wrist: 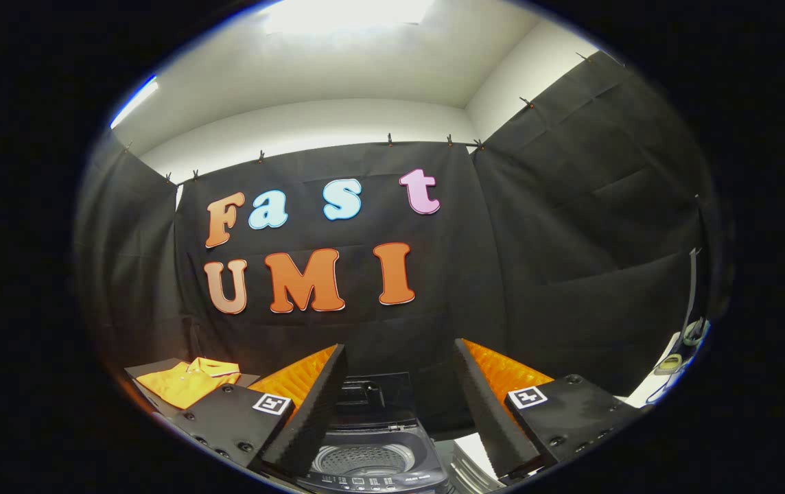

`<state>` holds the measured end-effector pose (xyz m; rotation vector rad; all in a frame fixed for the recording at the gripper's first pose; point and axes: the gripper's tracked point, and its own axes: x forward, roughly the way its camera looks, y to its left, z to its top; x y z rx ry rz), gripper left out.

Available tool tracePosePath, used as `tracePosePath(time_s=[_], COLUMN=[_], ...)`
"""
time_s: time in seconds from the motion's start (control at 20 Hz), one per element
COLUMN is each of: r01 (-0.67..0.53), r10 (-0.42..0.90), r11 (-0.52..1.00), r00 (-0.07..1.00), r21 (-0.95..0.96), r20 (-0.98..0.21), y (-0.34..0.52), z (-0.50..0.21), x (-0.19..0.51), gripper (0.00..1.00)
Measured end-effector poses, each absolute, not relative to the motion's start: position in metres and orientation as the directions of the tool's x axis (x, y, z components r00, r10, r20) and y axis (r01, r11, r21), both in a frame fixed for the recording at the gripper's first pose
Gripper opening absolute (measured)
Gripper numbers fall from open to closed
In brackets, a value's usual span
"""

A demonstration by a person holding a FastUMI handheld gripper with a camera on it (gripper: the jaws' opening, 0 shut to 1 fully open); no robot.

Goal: Put the clothes into the washing machine and then close the washing machine lid.

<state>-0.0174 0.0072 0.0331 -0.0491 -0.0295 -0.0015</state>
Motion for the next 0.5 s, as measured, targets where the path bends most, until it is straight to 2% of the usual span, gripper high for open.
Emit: tracePosePath(time_s=[0.5], r01=[0.052], r10=[-0.042], r11=[0.995], r00=[0.993], r21=[-0.09], r20=[0.107], y=[0.005], z=[0.076], x=[-0.037], gripper=[0.99])
